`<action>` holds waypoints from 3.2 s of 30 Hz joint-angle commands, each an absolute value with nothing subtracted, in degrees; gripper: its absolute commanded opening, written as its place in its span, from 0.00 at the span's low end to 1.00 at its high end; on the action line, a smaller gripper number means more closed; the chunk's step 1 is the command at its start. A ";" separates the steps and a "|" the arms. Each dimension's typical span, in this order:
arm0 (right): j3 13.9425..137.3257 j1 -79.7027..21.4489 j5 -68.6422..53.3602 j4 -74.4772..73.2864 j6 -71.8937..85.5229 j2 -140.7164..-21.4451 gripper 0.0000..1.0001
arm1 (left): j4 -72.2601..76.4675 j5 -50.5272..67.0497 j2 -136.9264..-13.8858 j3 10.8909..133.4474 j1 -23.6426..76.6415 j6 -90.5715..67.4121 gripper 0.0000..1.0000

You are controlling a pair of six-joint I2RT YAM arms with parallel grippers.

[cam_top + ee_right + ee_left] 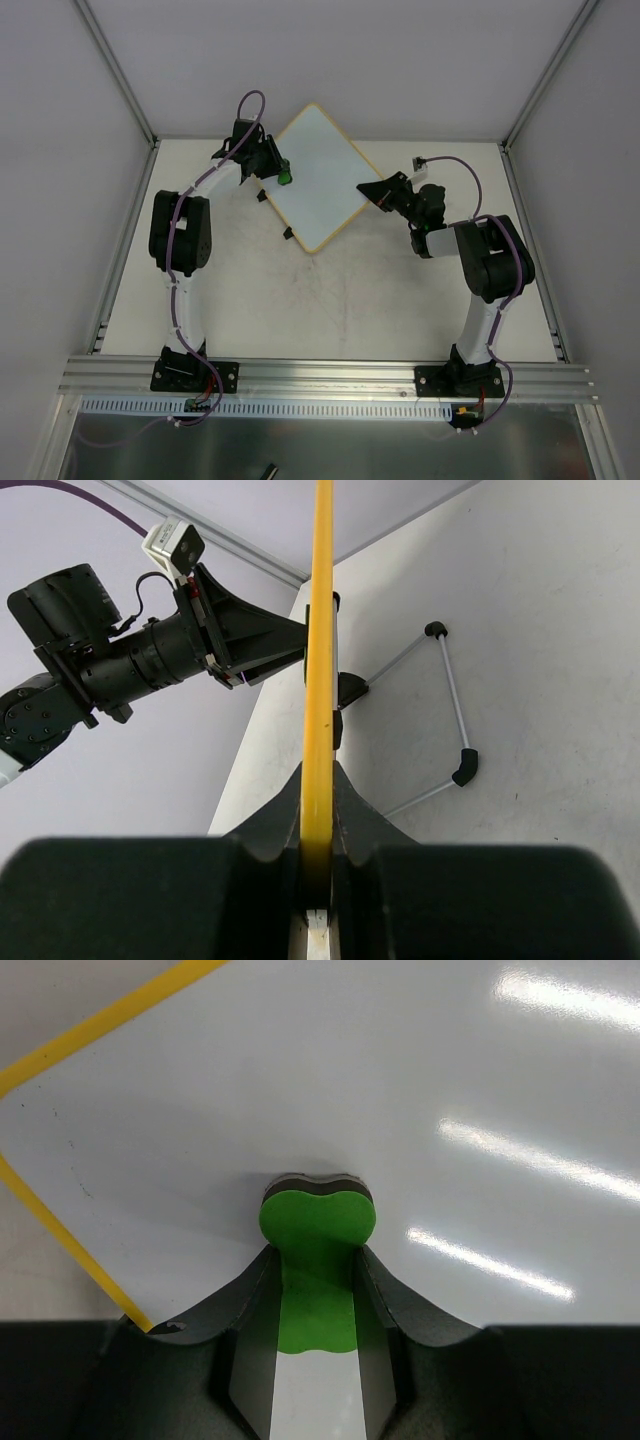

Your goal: Erase the whiteboard

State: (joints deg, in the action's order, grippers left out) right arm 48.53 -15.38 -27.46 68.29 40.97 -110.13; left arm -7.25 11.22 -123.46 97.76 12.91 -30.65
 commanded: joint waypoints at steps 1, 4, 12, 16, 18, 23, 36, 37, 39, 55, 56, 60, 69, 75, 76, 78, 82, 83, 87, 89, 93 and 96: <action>49.92 -16.70 -30.32 75.23 40.08 -108.99 0.00 | -12.13 11.08 -125.07 95.28 14.68 -31.46 0.00; 49.83 -16.70 -30.15 75.06 39.90 -108.72 0.00 | -12.13 11.34 -124.89 94.83 13.45 -31.90 0.00; 49.92 -16.70 -29.97 74.01 39.55 -108.11 0.00 | -9.60 9.85 -120.59 90.63 10.55 -31.91 0.00; 50.27 -16.70 -29.97 73.39 39.37 -108.10 0.00 | 2.15 10.11 -111.04 81.14 10.63 -31.47 0.00; 50.45 -16.61 -29.97 73.04 39.20 -108.11 0.00 | 3.34 10.81 -107.68 77.80 10.55 -31.12 0.00; 50.80 -16.79 -29.88 71.37 38.50 -107.40 0.00 | 2.12 9.16 -91.35 70.24 10.63 -28.57 0.00; 50.36 -17.14 -29.44 69.44 37.79 -106.35 0.00 | -14.85 2.37 -68.65 52.94 10.20 -24.96 0.00; 50.36 -17.05 -29.44 69.26 37.79 -106.17 0.00 | -15.11 2.72 -68.56 51.95 10.02 -24.96 0.00; 50.54 -17.23 -29.36 68.30 37.44 -106.00 0.00 | -15.12 3.60 -69.25 49.32 9.76 -25.14 0.00; 51.15 -18.37 -29.00 64.86 35.51 -105.47 0.00 | -7.32 12.54 -82.78 52.99 9.84 -24.44 0.00; 51.24 -18.46 -29.09 64.86 35.42 -105.56 0.00 | -6.34 13.87 -83.66 53.78 9.76 -24.09 0.00; 51.50 -18.19 -29.18 65.30 36.47 -106.43 0.00 | -2.82 18.89 -88.41 59.57 9.84 -23.64 0.00; 50.80 -17.49 -29.88 66.01 37.18 -104.59 0.00 | 4.46 20.74 -96.33 66.18 10.02 -29.79 0.00; 53.43 -17.05 -31.38 64.52 39.11 -104.06 0.00 | 12.47 17.76 -94.05 59.52 10.46 -28.83 0.00; 53.87 -16.70 -31.55 64.25 39.37 -104.06 0.00 | 14.39 17.67 -92.82 58.89 10.46 -28.57 0.00; 54.23 -16.18 -32.25 63.55 40.25 -103.80 0.00 | 14.94 17.67 -91.85 58.19 10.46 -27.87 0.00; 54.23 -15.65 -33.13 61.71 40.34 -102.31 0.00 | 15.12 16.70 -89.56 57.04 10.46 -27.07 0.00; 54.40 -15.56 -33.40 60.74 40.17 -101.35 0.00 | 15.20 16.53 -89.21 56.87 10.46 -26.98 0.00; 54.14 -15.56 -33.49 57.22 39.03 -99.76 0.00 | 15.21 16.96 -89.73 56.95 10.55 -26.46 0.00; 53.79 -15.47 -33.75 56.60 38.32 -99.32 0.00 | 15.21 17.40 -90.61 57.30 10.55 -26.28 0.00; 51.86 -15.29 -33.66 56.60 37.62 -97.74 0.00 | 15.38 18.02 -92.63 58.70 10.90 -26.10 0.00; 51.15 -15.03 -33.57 56.60 37.27 -97.12 0.00 | 15.29 18.28 -94.65 59.76 11.51 -25.93 0.00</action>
State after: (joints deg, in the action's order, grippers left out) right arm 50.85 -15.38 -30.00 52.16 36.49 -102.04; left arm 13.13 17.52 -92.92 57.41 10.63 -27.42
